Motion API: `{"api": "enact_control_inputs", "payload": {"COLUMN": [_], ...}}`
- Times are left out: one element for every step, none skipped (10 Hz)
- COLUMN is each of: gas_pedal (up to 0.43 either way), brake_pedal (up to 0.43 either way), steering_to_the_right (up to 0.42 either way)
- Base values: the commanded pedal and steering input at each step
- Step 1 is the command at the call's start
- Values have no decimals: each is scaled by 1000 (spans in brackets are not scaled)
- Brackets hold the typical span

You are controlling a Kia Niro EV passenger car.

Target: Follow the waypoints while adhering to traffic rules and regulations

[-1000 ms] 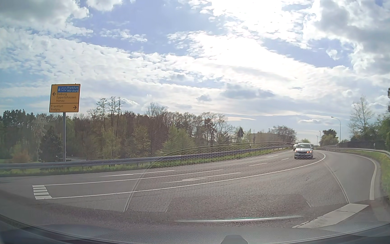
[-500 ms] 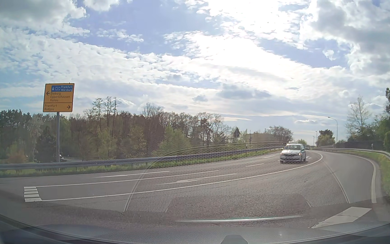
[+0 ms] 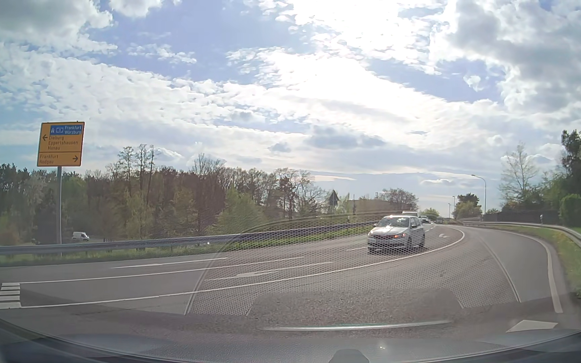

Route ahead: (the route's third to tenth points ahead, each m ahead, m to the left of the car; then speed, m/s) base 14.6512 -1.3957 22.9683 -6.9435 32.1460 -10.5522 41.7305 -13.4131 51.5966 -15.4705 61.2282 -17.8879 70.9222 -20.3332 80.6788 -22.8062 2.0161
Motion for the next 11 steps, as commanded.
{"api": "enact_control_inputs", "payload": {"gas_pedal": [441,441,441,441,441,449,449,449,469,469,469], "brake_pedal": [0,0,0,0,0,0,0,0,0,0,0], "steering_to_the_right": [303,303,302,301,299,298,295,295,296,292,284]}}
